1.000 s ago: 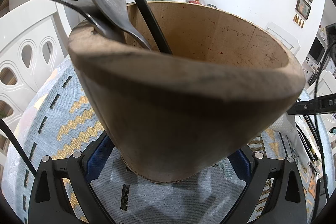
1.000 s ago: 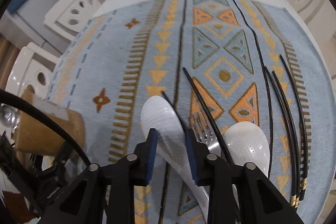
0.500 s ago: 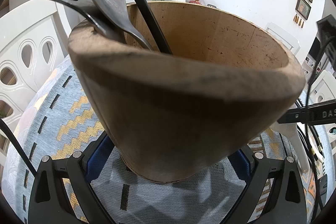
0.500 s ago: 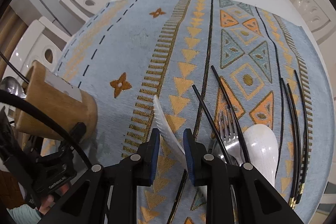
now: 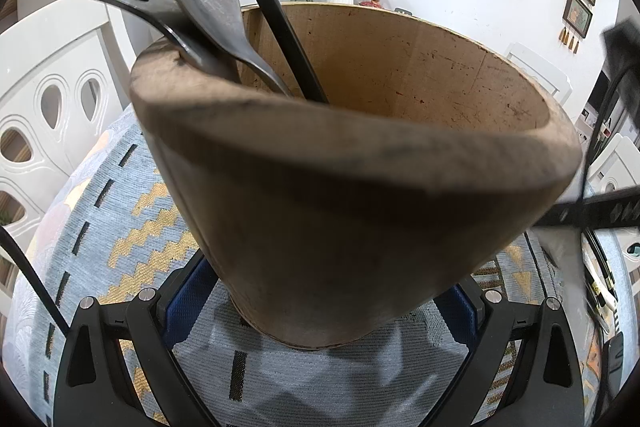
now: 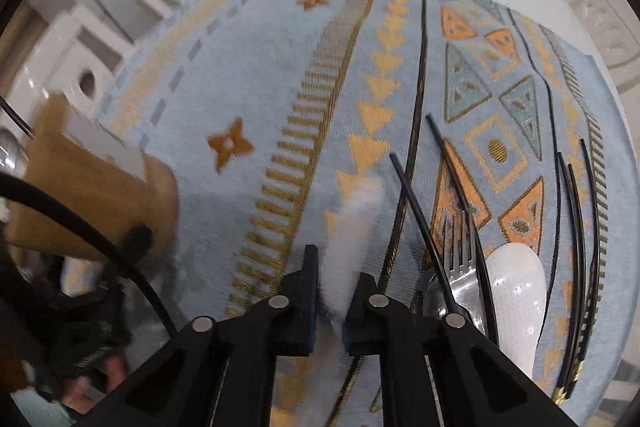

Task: Organize utensils
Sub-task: 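Lift the white spoon and carry it over the wooden cup, then lower the white spoon into the cup and open the right gripper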

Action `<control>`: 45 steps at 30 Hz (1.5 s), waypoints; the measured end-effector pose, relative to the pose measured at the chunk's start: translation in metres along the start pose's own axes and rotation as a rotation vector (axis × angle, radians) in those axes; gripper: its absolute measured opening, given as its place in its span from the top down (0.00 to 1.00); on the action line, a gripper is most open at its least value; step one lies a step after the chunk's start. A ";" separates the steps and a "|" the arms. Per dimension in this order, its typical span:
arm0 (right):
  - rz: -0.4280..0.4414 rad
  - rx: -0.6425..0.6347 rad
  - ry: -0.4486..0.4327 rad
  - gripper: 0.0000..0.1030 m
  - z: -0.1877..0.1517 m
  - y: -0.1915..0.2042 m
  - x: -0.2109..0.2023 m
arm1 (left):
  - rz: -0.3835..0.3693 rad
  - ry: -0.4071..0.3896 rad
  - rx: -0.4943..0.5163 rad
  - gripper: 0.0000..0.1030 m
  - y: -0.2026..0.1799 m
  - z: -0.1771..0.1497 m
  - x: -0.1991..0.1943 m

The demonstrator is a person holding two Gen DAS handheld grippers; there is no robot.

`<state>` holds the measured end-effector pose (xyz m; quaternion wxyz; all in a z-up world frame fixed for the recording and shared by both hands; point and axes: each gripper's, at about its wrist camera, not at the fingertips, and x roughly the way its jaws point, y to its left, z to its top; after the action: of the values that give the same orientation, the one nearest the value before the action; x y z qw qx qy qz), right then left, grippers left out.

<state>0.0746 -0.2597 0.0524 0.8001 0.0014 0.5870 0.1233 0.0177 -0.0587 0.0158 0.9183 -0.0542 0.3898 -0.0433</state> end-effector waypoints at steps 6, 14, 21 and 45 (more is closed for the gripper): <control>0.046 0.068 -0.151 0.93 0.011 -0.006 -0.049 | 0.000 0.000 0.000 0.04 0.000 0.000 0.000; 0.034 0.082 -0.483 0.93 0.044 0.028 -0.131 | 0.000 0.000 0.000 0.04 0.000 0.000 0.000; 0.100 0.051 -0.721 0.93 0.063 0.082 -0.175 | 0.000 0.000 0.000 0.04 0.000 0.000 0.000; 0.138 -0.073 -0.637 0.93 0.060 0.136 -0.105 | 0.000 0.000 -0.001 0.04 0.000 0.000 0.000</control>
<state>0.0749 -0.1398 0.1898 0.9328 0.0509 0.3010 0.1914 0.0178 -0.0587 0.0156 0.9183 -0.0545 0.3897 -0.0433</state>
